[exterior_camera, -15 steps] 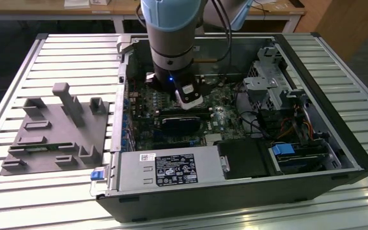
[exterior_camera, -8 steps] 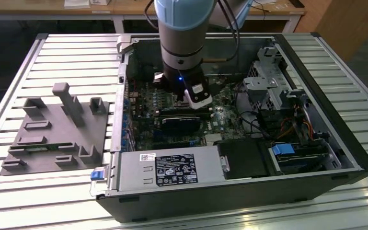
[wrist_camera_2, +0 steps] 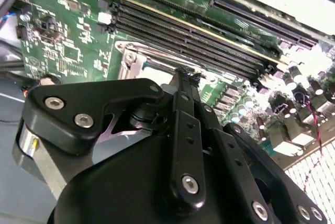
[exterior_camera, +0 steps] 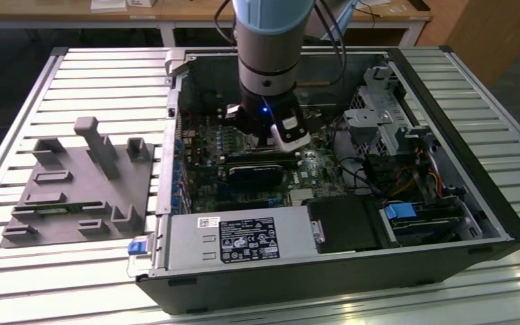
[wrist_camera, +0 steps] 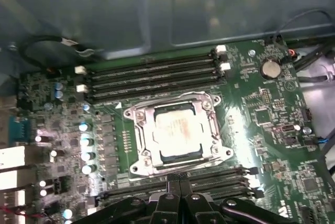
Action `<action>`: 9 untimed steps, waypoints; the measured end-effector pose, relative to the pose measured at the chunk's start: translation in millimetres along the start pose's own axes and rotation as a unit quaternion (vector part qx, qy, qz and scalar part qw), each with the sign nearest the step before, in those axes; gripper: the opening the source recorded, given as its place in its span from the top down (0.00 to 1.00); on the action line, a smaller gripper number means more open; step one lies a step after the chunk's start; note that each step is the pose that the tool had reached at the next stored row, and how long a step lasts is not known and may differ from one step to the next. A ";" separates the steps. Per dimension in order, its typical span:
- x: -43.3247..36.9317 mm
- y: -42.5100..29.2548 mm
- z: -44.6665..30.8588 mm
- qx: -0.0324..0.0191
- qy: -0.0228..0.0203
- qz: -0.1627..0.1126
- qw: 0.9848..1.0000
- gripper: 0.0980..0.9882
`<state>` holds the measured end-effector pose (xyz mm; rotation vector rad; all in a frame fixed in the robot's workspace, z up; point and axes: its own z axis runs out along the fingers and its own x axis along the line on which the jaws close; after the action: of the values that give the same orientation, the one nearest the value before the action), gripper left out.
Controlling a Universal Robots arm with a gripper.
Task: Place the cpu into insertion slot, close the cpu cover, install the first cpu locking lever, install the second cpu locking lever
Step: 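Install the second cpu locking lever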
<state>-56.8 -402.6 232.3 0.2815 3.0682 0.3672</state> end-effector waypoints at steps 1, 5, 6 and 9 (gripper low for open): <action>-1.1 1.2 0.3 0.002 0.000 0.000 1.000 1.00; -3.2 9.3 2.3 0.010 -0.002 -0.001 1.000 1.00; -3.4 11.7 2.9 0.013 -0.002 -0.001 1.000 1.00; -4.0 18.6 4.6 0.023 -0.004 -0.001 1.000 1.00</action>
<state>-49.4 -384.6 232.3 0.2798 3.0718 0.2956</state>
